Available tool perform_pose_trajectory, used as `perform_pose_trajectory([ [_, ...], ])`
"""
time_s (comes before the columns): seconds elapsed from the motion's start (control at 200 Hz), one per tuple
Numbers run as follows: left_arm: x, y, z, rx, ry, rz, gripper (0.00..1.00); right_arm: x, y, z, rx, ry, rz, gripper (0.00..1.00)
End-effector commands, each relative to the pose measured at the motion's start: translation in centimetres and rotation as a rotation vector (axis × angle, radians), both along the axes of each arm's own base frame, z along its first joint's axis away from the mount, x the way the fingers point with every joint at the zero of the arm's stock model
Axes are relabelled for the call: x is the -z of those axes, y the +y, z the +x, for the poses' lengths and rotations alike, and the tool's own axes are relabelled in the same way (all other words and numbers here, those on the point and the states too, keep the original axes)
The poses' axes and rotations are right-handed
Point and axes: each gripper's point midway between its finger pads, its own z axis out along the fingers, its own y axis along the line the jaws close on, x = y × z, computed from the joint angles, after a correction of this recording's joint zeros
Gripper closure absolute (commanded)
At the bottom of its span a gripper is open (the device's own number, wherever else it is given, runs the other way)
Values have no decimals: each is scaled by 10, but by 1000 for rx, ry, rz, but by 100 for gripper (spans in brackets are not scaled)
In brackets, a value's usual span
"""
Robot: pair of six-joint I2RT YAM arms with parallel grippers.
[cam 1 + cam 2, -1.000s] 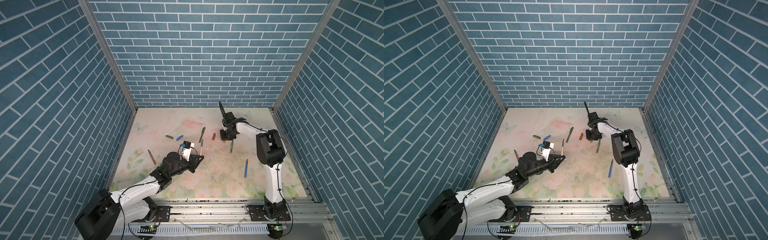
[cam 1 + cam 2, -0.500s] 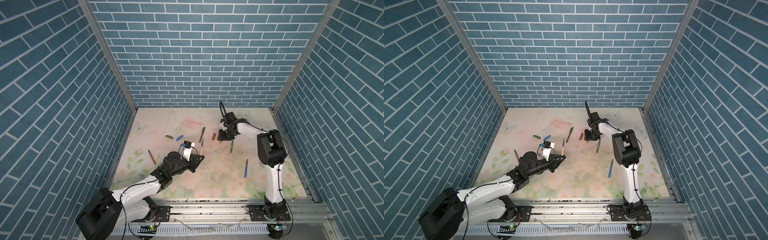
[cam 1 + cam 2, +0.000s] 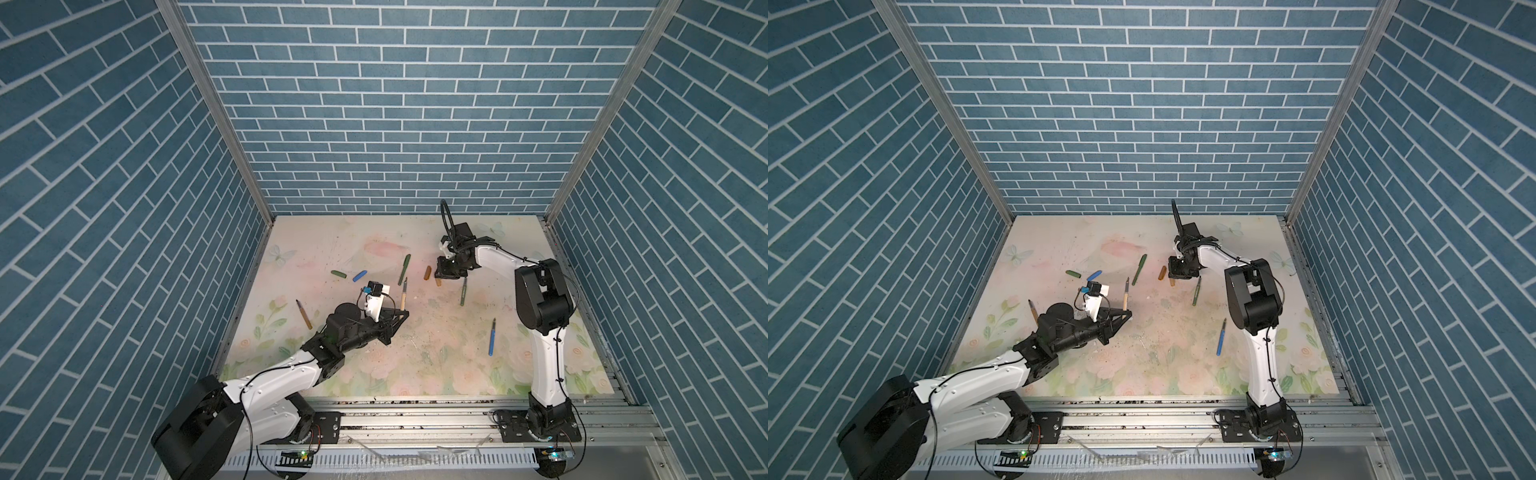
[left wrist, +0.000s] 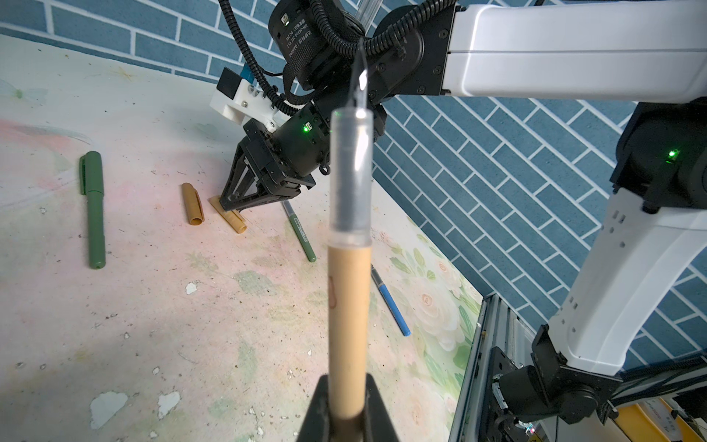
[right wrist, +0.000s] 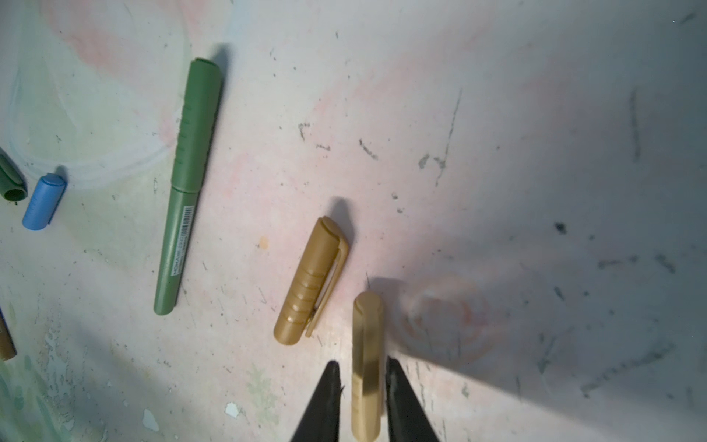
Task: Insert the pens into the pen caps
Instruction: 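Lower the right gripper and close it on the nearer tan cap, then lift the tan cap with the right gripper and carry it toward the left gripper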
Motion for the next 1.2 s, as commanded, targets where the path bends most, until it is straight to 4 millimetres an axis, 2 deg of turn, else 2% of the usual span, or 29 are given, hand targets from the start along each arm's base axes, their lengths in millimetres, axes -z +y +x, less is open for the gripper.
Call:
perform_pose_trajectory([
  [0.0, -12, -5, 1, 15, -32, -29, 100, 0, -3, -1, 16, 11, -14, 76],
  [0.13, -12, -5, 1, 17, -29, -29, 100, 5, 1, -5, 0, 23, -32, 76],
  [0.145, -13, -5, 1, 18, -30, -31, 100, 16, 0, -7, -1, 47, -43, 77],
  [0.17, -12, -5, 1, 17, -30, -30, 100, 19, 1, -8, -3, 51, -44, 77],
  [0.475, -12, -2, -1, 10, -32, -26, 100, 24, 3, -5, -2, 38, -92, 80],
  [0.625, -12, -1, -1, 4, -34, -22, 100, 33, -6, -5, 9, 39, -201, 81],
  [0.77, -13, 0, 0, -3, -34, -18, 100, 35, -3, -8, -12, 37, -262, 82],
  [0.935, -18, 2, 0, -9, -45, -5, 100, 5, 7, -7, -1, -27, -181, 84],
  [0.96, -19, 2, 0, -11, -47, -4, 100, -15, 9, -5, 3, -69, -150, 84],
  [1.035, -24, 3, 1, -15, -60, -2, 100, -39, 10, -7, 14, -134, -100, 84],
  [1.195, -31, 4, 4, -25, -92, 3, 100, -114, 11, -20, 46, -340, 77, 86],
])
